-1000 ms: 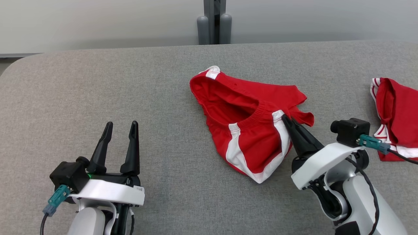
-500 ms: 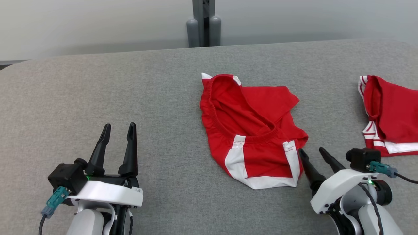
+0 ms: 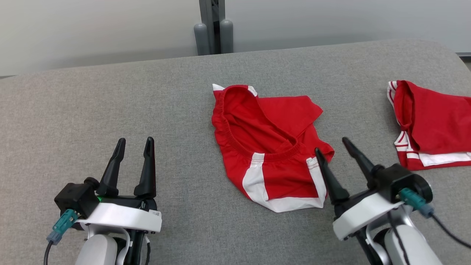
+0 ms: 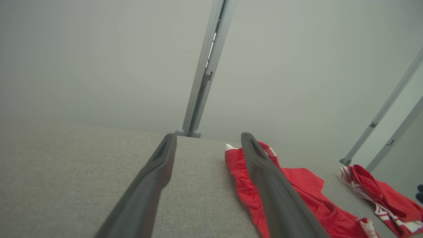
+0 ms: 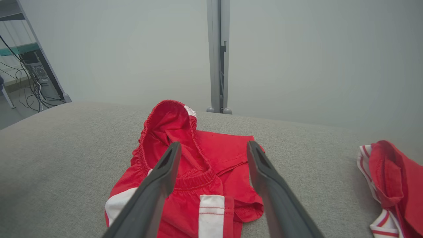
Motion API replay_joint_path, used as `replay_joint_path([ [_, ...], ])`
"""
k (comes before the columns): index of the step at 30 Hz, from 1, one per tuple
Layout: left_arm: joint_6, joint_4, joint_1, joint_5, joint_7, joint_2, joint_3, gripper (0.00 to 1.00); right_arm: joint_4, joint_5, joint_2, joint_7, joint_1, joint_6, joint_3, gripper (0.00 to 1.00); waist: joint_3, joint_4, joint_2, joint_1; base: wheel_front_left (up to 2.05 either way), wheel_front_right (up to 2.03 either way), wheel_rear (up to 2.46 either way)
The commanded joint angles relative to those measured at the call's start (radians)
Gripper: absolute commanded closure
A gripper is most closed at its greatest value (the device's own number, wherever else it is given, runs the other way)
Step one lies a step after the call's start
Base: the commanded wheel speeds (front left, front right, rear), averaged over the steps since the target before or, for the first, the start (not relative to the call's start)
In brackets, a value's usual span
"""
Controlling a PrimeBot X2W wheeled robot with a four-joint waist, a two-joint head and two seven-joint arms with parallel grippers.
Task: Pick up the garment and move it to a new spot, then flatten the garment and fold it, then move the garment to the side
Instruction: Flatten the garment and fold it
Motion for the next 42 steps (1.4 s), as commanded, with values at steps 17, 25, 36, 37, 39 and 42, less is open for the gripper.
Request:
replay_joint_path([
  [17,-0.008,0.001,-0.015,0.013,-0.003,0.003,-0.012,0.0,0.169,-0.146,0.02,-0.027,-0.022,0.0,-0.009,0.0,0.025,0.042,0.0,0.0,0.0,0.0,0.0],
  [25,-0.009,0.004,-0.033,0.016,-0.003,0.003,-0.016,0.0,0.23,-0.176,0.029,-0.034,-0.055,0.0,-0.04,0.0,0.05,0.067,0.0,0.0,0.0,0.0,0.0],
  [36,-0.01,0.01,-0.029,0.02,-0.003,0.003,-0.003,0.0,0.243,-0.154,0.029,-0.044,-0.059,0.0,-0.05,1.0,0.053,0.061,0.0,0.0,0.0,0.0,0.0],
  [37,-0.01,0.01,-0.031,0.02,-0.003,0.003,-0.002,0.0,0.237,-0.149,0.029,-0.045,-0.055,0.0,-0.051,1.0,0.052,0.056,0.0,0.0,0.0,0.0,0.0],
  [39,-0.01,0.009,-0.035,0.02,-0.003,0.003,0.001,0.0,0.221,-0.141,0.029,-0.05,-0.047,0.0,-0.054,1.0,0.05,0.044,0.0,0.0,0.0,0.0,0.0],
  [42,-0.012,0.005,-0.035,0.022,-0.003,0.004,-0.001,0.0,0.192,-0.111,0.029,-0.053,-0.037,0.0,-0.065,1.0,0.046,0.023,0.0,0.0,0.0,0.0,0.0],
])
